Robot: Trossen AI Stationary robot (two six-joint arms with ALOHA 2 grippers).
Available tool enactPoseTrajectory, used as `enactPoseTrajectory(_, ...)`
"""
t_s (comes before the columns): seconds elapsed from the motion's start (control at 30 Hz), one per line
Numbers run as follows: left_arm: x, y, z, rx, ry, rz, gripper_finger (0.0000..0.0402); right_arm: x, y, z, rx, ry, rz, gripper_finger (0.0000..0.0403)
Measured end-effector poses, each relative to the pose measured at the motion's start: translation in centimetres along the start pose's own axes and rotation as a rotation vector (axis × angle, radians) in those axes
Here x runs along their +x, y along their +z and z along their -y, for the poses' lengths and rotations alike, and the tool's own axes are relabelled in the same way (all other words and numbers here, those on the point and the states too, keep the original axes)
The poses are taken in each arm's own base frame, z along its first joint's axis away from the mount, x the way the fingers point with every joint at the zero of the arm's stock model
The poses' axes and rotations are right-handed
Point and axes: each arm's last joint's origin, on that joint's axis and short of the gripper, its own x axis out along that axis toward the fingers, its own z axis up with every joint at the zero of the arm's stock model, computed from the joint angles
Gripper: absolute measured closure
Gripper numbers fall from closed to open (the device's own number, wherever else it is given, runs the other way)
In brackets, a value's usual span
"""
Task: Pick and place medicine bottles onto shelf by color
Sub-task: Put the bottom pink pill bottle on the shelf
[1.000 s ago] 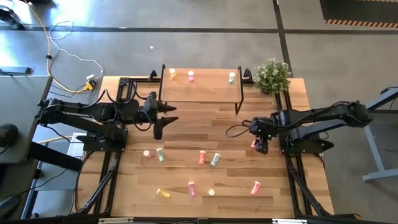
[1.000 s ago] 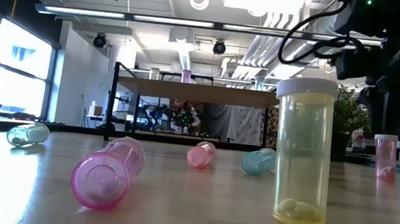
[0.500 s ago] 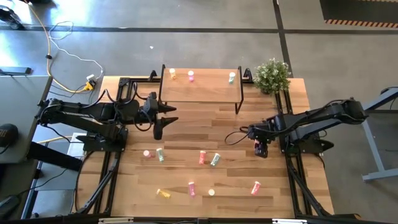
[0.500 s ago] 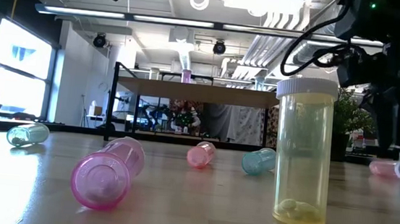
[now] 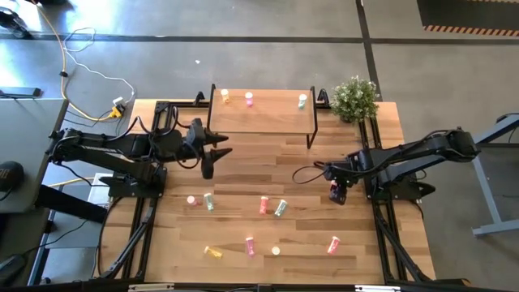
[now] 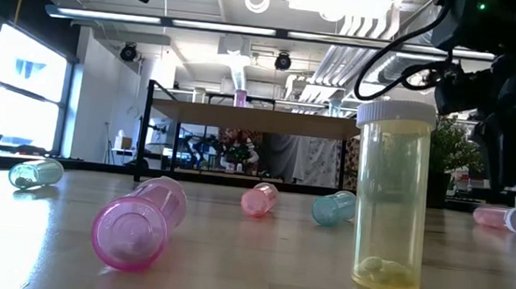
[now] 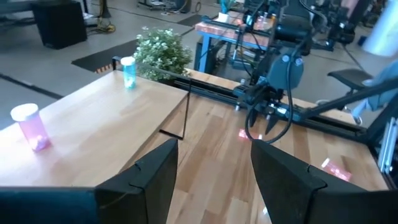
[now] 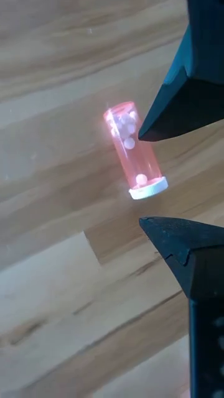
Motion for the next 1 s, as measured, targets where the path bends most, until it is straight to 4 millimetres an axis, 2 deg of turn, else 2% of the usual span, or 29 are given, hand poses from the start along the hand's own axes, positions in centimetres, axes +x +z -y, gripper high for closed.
enactPoseTrajectory(0.3, 0.2, 0.2, -0.7, -0.051, 0.027, 0.003, 0.0206, 0.0, 0.0, 0.0, 0.299, -0.001, 0.001, 0.0201)
enactPoseTrajectory(0.57, 0.3, 0.2, -0.8, 0.006, 0.012, -0.001, 0.0206, 0.0, -0.3, -0.5, 0.551, 0.075, -0.086, 0.0201)
enactPoseTrajectory(0.73, 0.3, 0.2, -0.7, 0.016, -0.002, -0.004, 0.0206, 0.0, -0.9, -1.8, 0.715, 0.146, -0.179, 0.0201)
enactPoseTrajectory(1.0, 0.3, 0.1, -0.6, 0.019, -0.049, -0.016, 0.0206, -0.5, -1.4, -5.6, 0.912, 0.362, -0.224, 0.0201)
